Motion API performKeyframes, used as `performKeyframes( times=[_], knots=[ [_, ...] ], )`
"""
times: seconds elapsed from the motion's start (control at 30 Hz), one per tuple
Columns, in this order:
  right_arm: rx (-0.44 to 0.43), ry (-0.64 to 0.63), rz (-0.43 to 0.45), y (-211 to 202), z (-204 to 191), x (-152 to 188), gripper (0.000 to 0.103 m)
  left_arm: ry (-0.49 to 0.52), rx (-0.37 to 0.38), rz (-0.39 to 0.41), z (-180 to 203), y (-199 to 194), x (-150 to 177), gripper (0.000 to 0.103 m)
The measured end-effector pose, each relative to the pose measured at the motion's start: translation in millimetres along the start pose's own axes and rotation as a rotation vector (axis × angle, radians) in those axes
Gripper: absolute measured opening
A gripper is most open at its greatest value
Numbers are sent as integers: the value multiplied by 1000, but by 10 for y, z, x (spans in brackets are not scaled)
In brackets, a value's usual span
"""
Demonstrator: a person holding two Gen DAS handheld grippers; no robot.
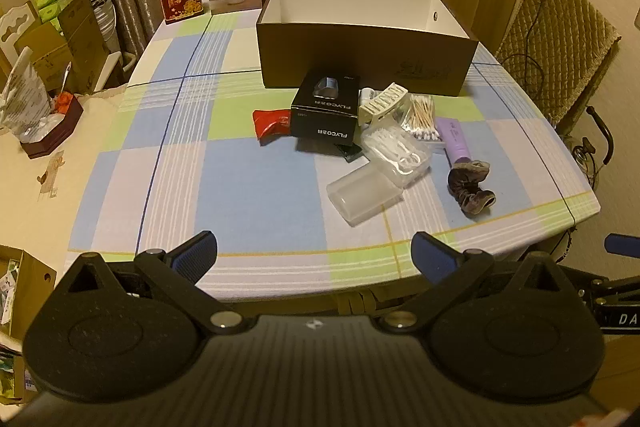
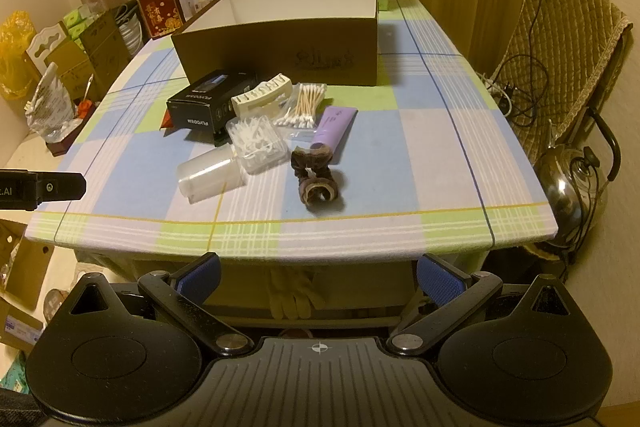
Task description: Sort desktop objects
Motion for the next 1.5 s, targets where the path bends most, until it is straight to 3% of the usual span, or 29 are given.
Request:
performKeyframes(
  times=[1.5],
  knots=[
    [-4,29,-27,265,65,-71,101,4,25,-9,-24,192,-146,102]
  ],
)
Point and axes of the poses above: each gripper's, at about its wrist camera, not at the fingertips, and y roughly the way its jaws point, z to its right, x to its underside, the point moved 8 cm from there along y, roughly the way its jaws point, and after that the axes turned 12 degrees about z, right-handed, at the moved point
